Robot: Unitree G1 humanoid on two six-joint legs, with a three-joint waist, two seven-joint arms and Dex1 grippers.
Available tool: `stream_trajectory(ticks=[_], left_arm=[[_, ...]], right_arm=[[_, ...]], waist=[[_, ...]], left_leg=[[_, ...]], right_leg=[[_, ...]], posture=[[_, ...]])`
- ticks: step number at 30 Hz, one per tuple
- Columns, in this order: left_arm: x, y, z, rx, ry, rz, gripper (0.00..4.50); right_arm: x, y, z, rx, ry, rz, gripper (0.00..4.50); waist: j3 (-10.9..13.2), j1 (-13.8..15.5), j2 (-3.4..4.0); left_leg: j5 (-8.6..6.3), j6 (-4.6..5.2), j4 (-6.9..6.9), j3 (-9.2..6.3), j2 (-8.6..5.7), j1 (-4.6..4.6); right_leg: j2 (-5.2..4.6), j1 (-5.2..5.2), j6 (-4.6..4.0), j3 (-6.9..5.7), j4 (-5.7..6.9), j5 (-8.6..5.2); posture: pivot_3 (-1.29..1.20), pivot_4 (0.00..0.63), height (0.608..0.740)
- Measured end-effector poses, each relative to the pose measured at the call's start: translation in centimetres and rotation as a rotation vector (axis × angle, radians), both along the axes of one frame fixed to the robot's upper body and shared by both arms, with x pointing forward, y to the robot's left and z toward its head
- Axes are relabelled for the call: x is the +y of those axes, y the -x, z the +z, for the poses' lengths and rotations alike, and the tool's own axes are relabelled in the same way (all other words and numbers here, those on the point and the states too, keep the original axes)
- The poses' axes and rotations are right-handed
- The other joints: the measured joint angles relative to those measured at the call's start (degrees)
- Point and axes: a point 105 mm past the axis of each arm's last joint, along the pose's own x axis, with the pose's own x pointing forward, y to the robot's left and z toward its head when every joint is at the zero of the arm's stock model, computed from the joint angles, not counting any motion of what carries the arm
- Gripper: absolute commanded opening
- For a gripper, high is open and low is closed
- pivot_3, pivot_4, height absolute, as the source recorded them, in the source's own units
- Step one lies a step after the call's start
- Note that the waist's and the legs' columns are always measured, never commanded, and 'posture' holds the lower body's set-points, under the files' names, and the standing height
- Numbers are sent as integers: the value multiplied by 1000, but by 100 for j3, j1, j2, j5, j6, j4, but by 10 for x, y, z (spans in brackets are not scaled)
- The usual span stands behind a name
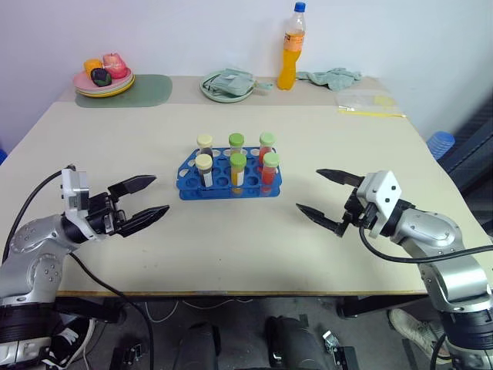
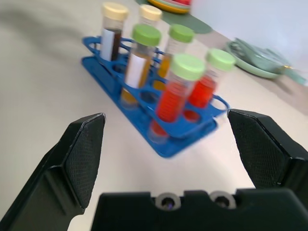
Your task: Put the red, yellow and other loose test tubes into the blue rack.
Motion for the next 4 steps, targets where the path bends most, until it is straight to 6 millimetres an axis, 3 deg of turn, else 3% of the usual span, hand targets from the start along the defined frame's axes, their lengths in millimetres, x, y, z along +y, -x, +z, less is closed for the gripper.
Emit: stream_trajectory(ticks=[4], left_arm=[[-13, -9, -3, -3, 36, -4, 4425]], right_arm=[[-2, 2, -4, 17, -2, -15, 4500]], waist=[[0, -3, 1]], left_leg=[[-1, 2, 0, 4, -1, -1]], right_leg=[[-2, 0, 2, 3, -1, 1]], posture=[[0, 150, 740]])
